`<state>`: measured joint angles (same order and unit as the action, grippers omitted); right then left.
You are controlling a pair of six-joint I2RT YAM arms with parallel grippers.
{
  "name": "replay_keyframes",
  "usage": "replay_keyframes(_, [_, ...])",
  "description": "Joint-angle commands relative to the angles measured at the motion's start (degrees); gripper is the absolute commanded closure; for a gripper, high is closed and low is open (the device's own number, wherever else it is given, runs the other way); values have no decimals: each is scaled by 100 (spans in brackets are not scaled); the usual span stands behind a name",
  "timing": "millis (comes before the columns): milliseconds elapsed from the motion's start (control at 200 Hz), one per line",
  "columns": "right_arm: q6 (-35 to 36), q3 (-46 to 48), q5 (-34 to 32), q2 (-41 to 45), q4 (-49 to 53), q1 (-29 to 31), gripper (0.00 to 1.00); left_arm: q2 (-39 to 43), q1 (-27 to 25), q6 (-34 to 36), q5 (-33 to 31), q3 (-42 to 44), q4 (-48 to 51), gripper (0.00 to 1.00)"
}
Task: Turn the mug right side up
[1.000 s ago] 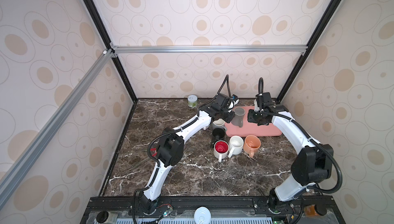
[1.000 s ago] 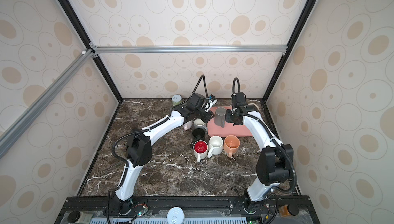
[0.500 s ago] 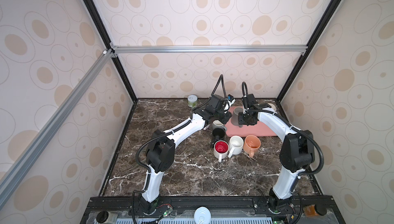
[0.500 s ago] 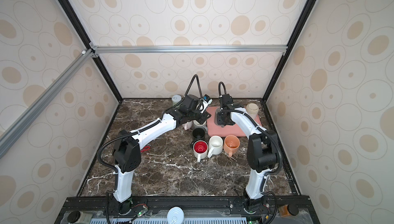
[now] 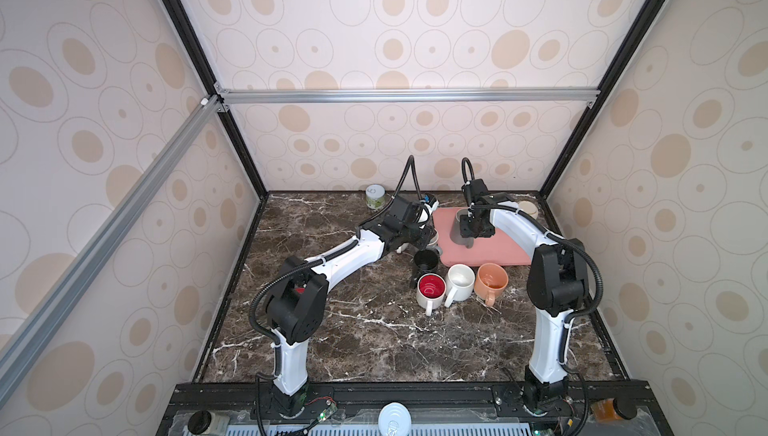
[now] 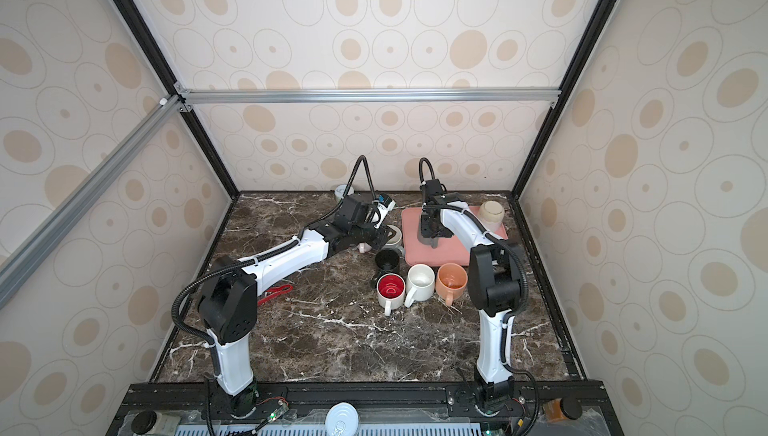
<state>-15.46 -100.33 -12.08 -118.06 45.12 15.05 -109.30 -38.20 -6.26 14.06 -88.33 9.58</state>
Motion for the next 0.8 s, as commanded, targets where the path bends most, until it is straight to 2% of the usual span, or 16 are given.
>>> replay_keyframes(0, [70,-208,-132,-200,99,32,54,138,50,-15,105,-59,-53,63])
replay_keyframes(215, [97,-303,-119,-449,12,29,61,78,149,20,149,-79,-10,63])
replay_keyframes(455, [77,-59,-232,-317,-230,29,78,-37,258,11,255,-96,19,63])
replay_keyframes(795, [241,475,-435,375,-724,60,100,-127,271,-58,405,-260,88,63])
